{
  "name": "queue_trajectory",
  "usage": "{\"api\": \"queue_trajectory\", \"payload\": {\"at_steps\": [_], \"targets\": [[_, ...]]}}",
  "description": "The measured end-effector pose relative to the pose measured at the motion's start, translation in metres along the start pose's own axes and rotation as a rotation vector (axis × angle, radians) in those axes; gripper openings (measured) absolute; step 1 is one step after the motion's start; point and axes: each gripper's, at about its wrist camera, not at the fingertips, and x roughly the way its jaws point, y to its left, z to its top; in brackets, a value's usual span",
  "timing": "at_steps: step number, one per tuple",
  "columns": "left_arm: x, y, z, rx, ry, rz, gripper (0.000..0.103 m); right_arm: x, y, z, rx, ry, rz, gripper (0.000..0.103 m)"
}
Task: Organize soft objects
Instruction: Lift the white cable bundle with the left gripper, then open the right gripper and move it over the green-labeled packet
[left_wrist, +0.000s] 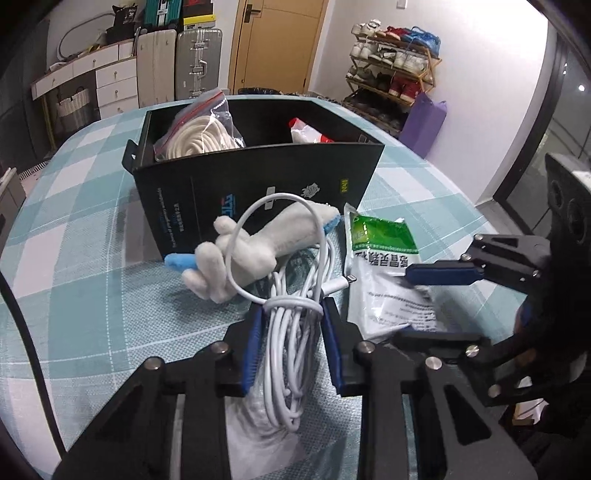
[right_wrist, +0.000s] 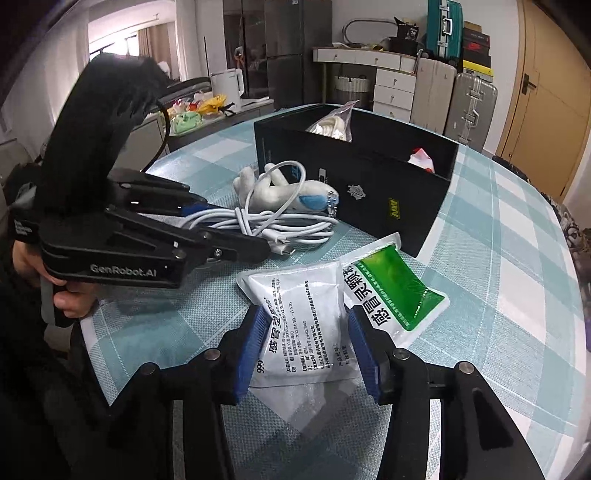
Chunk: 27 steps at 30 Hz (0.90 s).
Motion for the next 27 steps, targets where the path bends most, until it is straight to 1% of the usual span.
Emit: {"api": "queue_trajectory", "payload": {"at_steps": [2, 5, 7, 9, 13, 14, 15, 16, 20, 21, 22, 25, 26, 27], "targets": [[-0.004, 0.001, 0.000, -0.006, -0.010, -0.017, 0.028, 0.001, 0.001, 0.000, -0.006, 0.004, 0.001, 0.048], [-0.008, 0.000, 0.000, 0.000, -0.021, -0.019, 0.028, 0.003, 0.004, -0.001, -0.016, 0.010, 0.001, 0.049], [-0.011, 0.000, 0.001, -0.004, -0.027, -0.018, 0.028, 0.005, 0.007, -0.001, -0.026, 0.019, -0.005, 0.052], [-0.014, 0.001, 0.002, -0.008, -0.036, -0.018, 0.028, 0.006, 0.009, 0.000, -0.035, 0.018, -0.002, 0.059], [-0.020, 0.003, 0.002, -0.016, -0.050, -0.020, 0.028, 0.008, 0.010, 0.001, -0.043, 0.021, -0.006, 0.059], [-0.020, 0.004, 0.002, -0.017, -0.052, -0.019, 0.028, 0.008, 0.010, 0.001, -0.045, 0.019, -0.008, 0.057], [-0.021, 0.004, 0.002, -0.019, -0.053, -0.018, 0.028, 0.008, 0.011, 0.001, -0.048, 0.016, -0.010, 0.048], [-0.021, 0.005, 0.002, -0.020, -0.054, -0.016, 0.028, 0.008, 0.011, 0.001, -0.051, 0.013, -0.002, 0.043], [-0.022, 0.005, 0.000, -0.026, -0.057, -0.013, 0.028, 0.004, 0.013, 0.000, -0.063, -0.002, 0.012, 0.032], [-0.021, 0.005, 0.000, -0.026, -0.056, -0.012, 0.028, 0.002, 0.013, -0.001, -0.060, -0.007, 0.020, 0.020], [-0.021, 0.005, 0.000, -0.028, -0.058, -0.011, 0.028, 0.002, 0.013, -0.001, -0.057, -0.004, 0.020, 0.017], [-0.020, 0.004, 0.000, -0.030, -0.057, -0.008, 0.028, 0.001, 0.015, -0.002, -0.064, -0.004, 0.026, 0.016], [-0.020, 0.004, 0.000, -0.031, -0.057, -0.007, 0.028, -0.001, 0.016, -0.002, -0.066, -0.010, 0.029, 0.018], [-0.020, 0.004, 0.000, -0.032, -0.056, -0.005, 0.028, -0.002, 0.017, -0.002, -0.062, -0.016, 0.025, 0.027]]}}
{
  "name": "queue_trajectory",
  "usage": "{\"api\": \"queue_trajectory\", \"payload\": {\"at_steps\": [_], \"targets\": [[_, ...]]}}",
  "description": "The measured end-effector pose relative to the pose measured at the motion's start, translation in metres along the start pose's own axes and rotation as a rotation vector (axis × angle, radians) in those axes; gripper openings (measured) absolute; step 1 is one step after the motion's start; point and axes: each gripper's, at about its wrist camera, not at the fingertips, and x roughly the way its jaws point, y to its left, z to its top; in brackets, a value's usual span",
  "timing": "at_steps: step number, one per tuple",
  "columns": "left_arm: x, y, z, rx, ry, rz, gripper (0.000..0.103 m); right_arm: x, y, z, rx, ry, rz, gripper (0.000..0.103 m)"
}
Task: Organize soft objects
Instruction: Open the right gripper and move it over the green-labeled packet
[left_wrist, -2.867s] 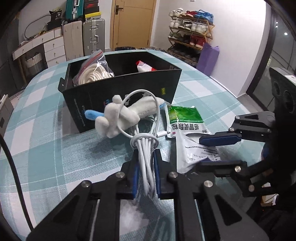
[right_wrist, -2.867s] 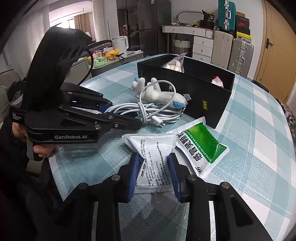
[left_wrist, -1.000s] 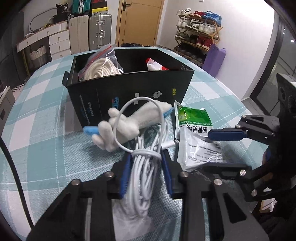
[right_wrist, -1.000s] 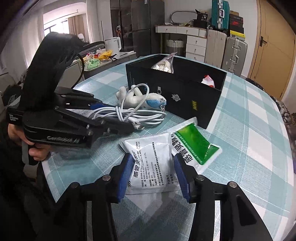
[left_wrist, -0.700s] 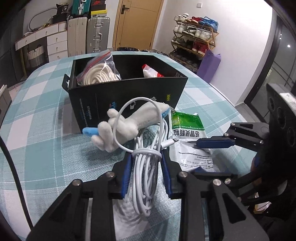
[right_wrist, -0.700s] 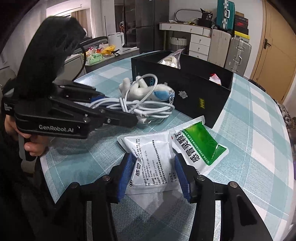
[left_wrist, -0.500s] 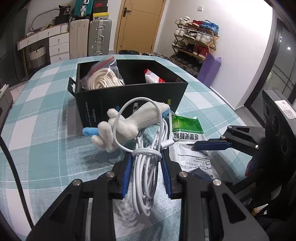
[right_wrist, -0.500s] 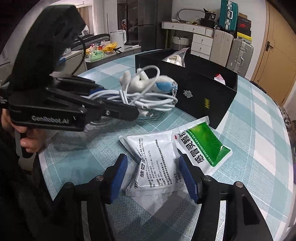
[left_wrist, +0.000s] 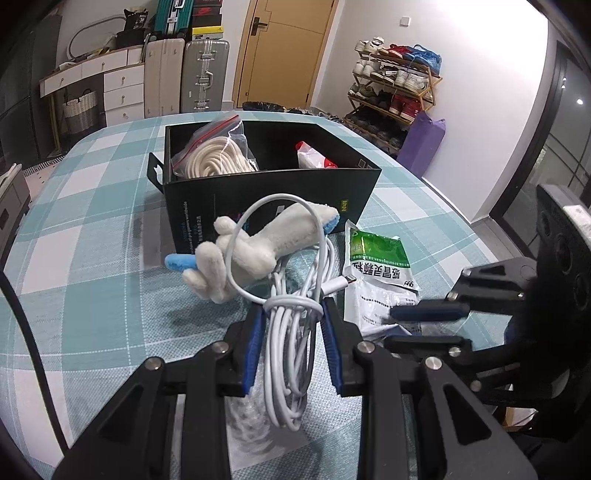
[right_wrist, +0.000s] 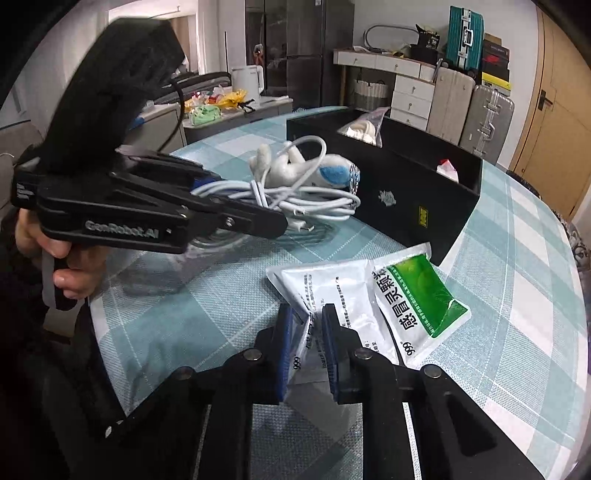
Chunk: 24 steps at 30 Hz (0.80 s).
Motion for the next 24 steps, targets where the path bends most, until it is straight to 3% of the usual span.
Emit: {"api": "queue_trajectory", "payload": {"at_steps": [3, 8, 13, 21, 24], "targets": [[0.000, 0.001, 0.000, -0.005, -0.003, 0.003, 0.028, -0.010, -0.007, 0.001, 0.025, -0.034, -0.028, 0.042], [0.000, 0.002, 0.001, -0.013, -0.010, 0.008, 0.028, -0.012, -0.034, 0.005, 0.082, -0.034, -0.132, 0.043], [0.003, 0.003, 0.000, -0.012, -0.004, 0.028, 0.028, 0.000, -0.055, 0.011, 0.084, 0.007, -0.178, 0.049], [0.003, 0.003, -0.001, -0.015, 0.000, 0.036, 0.028, 0.022, -0.061, 0.017, 0.045, 0.058, -0.143, 0.075], [0.002, 0.002, -0.002, -0.012, 0.000, 0.033, 0.028, 0.025, -0.064, 0.019, 0.041, 0.060, -0.119, 0.073]]}}
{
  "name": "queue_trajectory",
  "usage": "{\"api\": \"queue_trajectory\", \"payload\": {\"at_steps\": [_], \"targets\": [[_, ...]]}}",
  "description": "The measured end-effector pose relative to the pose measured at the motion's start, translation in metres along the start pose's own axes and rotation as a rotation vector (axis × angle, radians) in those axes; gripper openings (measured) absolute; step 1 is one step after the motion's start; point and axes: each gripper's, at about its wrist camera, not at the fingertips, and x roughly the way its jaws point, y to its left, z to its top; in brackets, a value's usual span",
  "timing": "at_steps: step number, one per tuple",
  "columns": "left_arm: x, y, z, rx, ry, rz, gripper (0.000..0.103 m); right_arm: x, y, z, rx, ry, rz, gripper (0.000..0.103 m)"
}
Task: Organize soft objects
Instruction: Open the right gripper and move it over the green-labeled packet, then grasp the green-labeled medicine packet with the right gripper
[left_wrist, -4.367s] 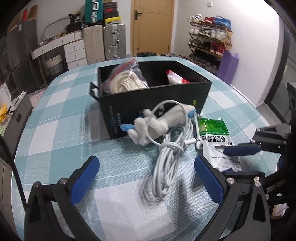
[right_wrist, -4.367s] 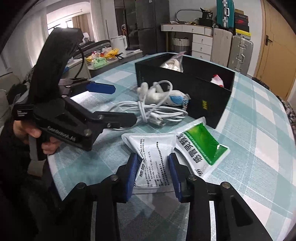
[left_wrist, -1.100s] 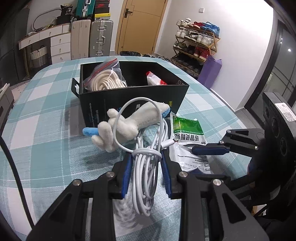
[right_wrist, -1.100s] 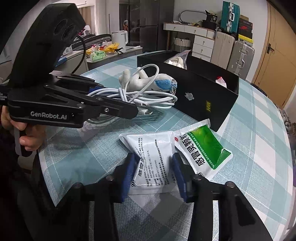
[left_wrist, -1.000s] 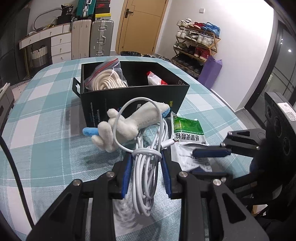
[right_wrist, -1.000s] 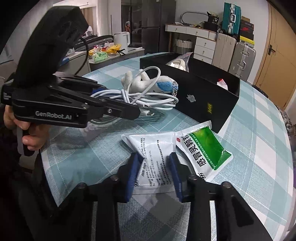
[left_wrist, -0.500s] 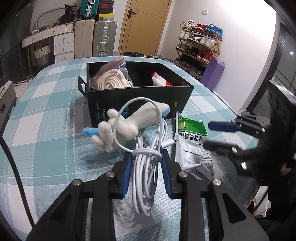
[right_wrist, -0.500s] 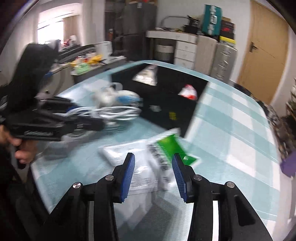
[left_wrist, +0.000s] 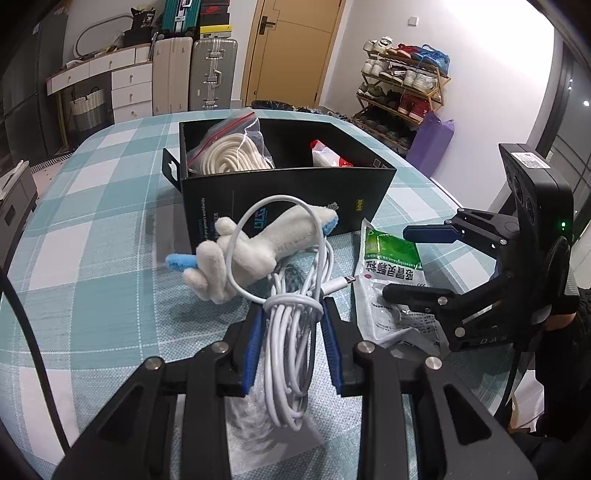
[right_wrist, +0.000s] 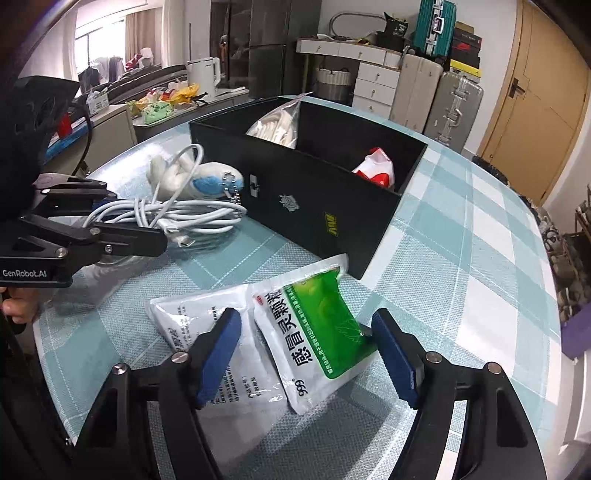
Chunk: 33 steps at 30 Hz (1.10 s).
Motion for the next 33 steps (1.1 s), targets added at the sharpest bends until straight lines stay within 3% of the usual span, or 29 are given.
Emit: {"api": "queue_trajectory", "payload": {"at_steps": [3, 5, 14, 20, 23, 33], "targets": [[-0.001, -0.001, -0.001, 0.005, 0.001, 0.000, 0.028, -0.001, -0.001, -0.001, 0.008, 0.005, 0.024, 0.062], [-0.001, 0.000, -0.001, 0.005, 0.001, -0.001, 0.028, -0.005, -0.003, -0.001, 0.021, -0.002, 0.049, 0.060], [0.000, 0.001, -0.001, 0.002, 0.002, 0.001, 0.028, -0.002, 0.001, -0.001, 0.011, 0.002, 0.014, 0.060], [-0.001, 0.002, -0.001, 0.000, -0.002, 0.002, 0.028, -0.002, 0.012, 0.003, -0.029, 0.019, 0.034, 0.060], [-0.002, 0.002, -0.001, -0.003, -0.005, 0.001, 0.028, -0.006, 0.014, 0.003, -0.020, 0.003, 0.087, 0.060], [-0.001, 0.002, -0.001, -0.007, -0.004, 0.005, 0.028, -0.001, 0.007, 0.003, -0.006, 0.019, 0.034, 0.060]]}}
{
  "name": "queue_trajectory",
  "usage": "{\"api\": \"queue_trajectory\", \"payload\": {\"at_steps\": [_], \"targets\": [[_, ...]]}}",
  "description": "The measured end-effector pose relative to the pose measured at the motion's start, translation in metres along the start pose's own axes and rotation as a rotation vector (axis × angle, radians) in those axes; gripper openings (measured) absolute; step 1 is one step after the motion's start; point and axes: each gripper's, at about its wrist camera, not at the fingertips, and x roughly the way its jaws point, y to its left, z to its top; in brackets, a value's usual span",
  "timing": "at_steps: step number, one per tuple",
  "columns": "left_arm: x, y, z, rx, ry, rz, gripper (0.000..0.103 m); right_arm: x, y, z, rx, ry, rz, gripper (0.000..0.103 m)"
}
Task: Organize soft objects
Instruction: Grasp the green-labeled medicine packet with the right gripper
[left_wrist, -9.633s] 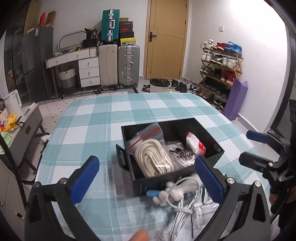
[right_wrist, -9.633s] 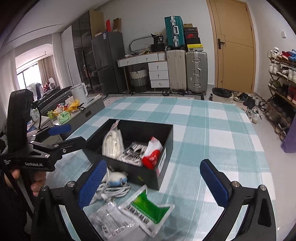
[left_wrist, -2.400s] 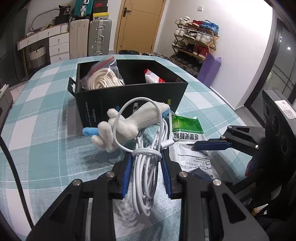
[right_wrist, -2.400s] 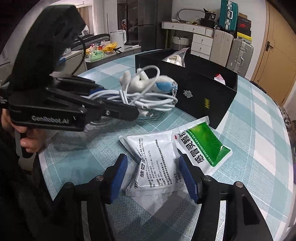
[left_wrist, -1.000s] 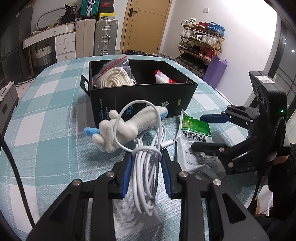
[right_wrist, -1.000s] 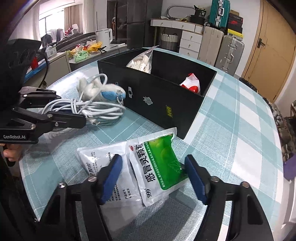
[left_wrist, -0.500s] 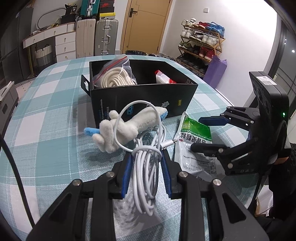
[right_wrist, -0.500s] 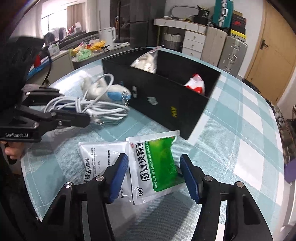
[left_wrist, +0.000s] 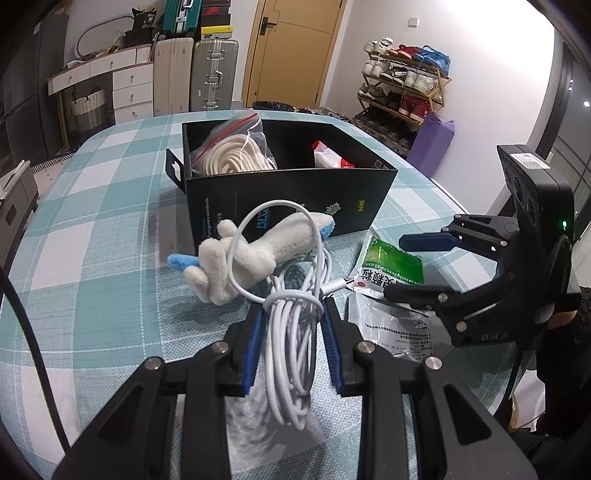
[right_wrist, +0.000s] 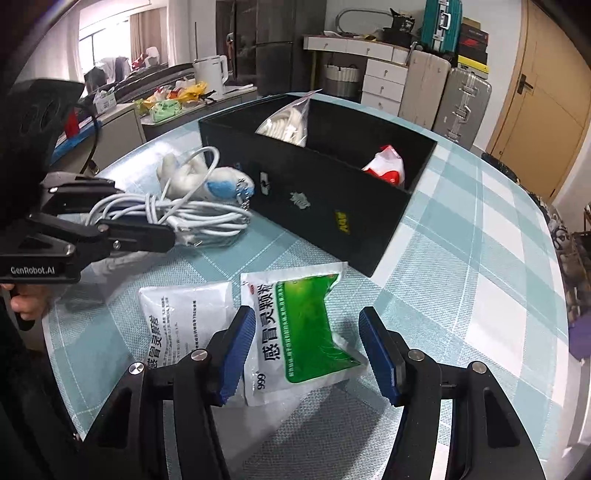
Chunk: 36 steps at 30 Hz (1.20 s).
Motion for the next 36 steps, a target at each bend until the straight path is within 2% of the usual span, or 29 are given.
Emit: {"api": "queue_trajectory", "payload": {"at_steps": [5, 7, 11, 15, 21, 27, 31, 36], "targets": [[0.000, 0.000, 0.000, -0.001, 0.000, 0.001, 0.028, 0.003, 0.007, -0.002, -0.028, 0.006, 0.012, 0.060], [0.000, 0.000, 0.000, -0.001, -0.001, 0.001, 0.028, 0.003, 0.008, -0.002, -0.031, 0.010, 0.012, 0.056], [-0.001, 0.001, -0.001, -0.004, -0.006, -0.001, 0.028, 0.000, 0.015, -0.003, -0.065, -0.001, 0.024, 0.034], [-0.005, 0.000, -0.001, -0.003, -0.016, -0.002, 0.028, -0.004, 0.011, -0.006, -0.035, -0.029, 0.034, 0.027], [-0.014, -0.002, 0.001, -0.003, -0.041, -0.018, 0.028, -0.024, 0.013, -0.009, -0.011, -0.101, 0.047, 0.027], [-0.014, -0.011, 0.001, 0.037, -0.037, -0.010, 0.028, -0.051, 0.015, -0.004, 0.008, -0.216, 0.036, 0.027], [-0.013, -0.020, 0.000, 0.079, -0.026, -0.026, 0.028, -0.058, 0.023, 0.004, -0.014, -0.243, 0.051, 0.027], [-0.018, -0.035, 0.000, 0.143, -0.029, -0.059, 0.028, -0.057, 0.024, 0.011, -0.004, -0.259, 0.030, 0.027]]}}
